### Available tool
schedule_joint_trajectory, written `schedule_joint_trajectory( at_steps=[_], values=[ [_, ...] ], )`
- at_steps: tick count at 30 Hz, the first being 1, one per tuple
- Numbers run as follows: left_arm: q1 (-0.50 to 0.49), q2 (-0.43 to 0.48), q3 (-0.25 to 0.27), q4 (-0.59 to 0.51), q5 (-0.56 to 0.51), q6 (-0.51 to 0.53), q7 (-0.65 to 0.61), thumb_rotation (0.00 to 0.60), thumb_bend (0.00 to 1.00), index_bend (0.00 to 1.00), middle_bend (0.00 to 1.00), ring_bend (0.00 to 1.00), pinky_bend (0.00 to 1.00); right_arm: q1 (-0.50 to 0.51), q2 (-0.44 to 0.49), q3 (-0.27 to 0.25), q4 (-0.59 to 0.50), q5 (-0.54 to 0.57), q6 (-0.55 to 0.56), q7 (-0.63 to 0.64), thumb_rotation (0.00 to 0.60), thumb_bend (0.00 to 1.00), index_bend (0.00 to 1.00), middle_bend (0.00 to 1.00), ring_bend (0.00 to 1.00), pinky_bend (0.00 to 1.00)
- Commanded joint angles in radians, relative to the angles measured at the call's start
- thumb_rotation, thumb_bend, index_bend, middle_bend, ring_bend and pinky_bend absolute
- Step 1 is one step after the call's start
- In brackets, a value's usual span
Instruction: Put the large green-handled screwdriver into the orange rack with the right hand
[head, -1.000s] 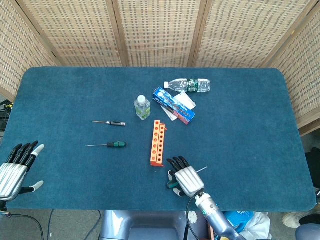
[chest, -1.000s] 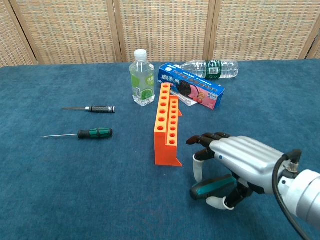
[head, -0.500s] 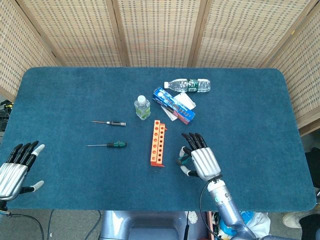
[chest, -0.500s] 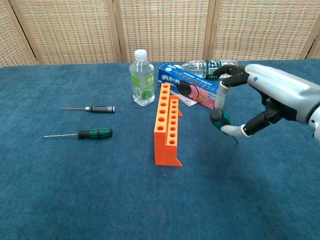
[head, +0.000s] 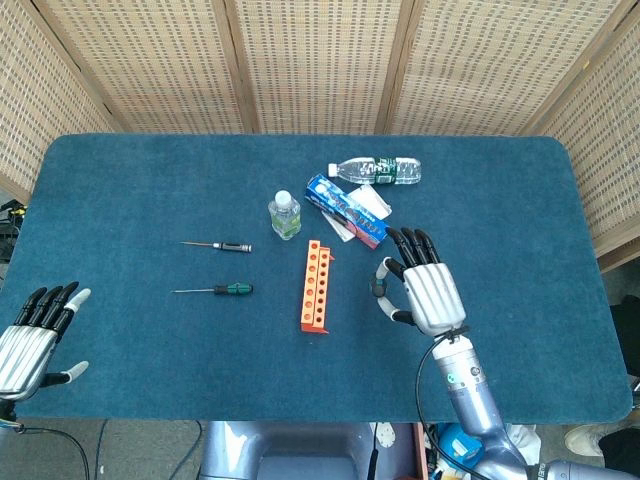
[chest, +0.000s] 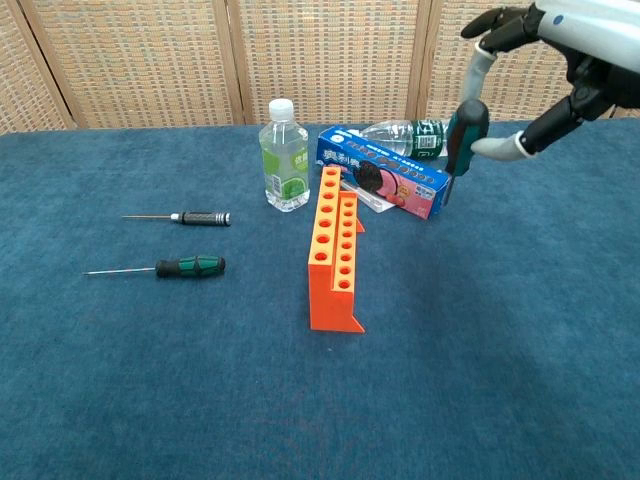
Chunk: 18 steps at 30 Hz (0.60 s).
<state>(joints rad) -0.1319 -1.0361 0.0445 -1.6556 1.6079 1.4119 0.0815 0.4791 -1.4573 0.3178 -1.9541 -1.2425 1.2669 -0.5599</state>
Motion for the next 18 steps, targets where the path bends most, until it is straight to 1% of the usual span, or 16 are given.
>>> schedule_joint_trajectory(
  at_steps=[1,5,10,13,18],
  values=[
    [0.000,0.000,0.000,0.000,-0.002,-0.001,-0.001,0.600,0.00,0.00,0.00,0.00,0.00,0.032,0.030,0.034,-0.046,0.034,0.001,-0.069,0.600,0.26,0.64,0.07,0.00,0.00],
    [0.000,0.001,-0.001,0.001,-0.002,-0.001,-0.004,0.600,0.00,0.00,0.00,0.00,0.00,0.070,0.065,0.066,-0.100,0.109,-0.010,-0.151,0.600,0.26,0.64,0.07,0.00,0.00],
    [-0.001,0.002,0.000,0.002,-0.003,-0.003,-0.006,0.600,0.00,0.00,0.00,0.00,0.00,0.114,0.107,0.089,-0.159,0.199,-0.015,-0.249,0.600,0.26,0.64,0.07,0.00,0.00],
    [-0.002,0.002,-0.001,0.001,-0.003,-0.003,-0.006,0.600,0.00,0.00,0.00,0.00,0.00,0.157,0.146,0.113,-0.224,0.307,-0.012,-0.329,0.600,0.26,0.64,0.07,0.00,0.00],
    [-0.003,0.000,0.000,0.000,-0.002,-0.006,0.002,0.600,0.00,0.00,0.00,0.00,0.00,0.224,0.185,0.153,-0.294,0.460,0.009,-0.393,0.600,0.26,0.64,0.07,0.00,0.00]
  ],
)
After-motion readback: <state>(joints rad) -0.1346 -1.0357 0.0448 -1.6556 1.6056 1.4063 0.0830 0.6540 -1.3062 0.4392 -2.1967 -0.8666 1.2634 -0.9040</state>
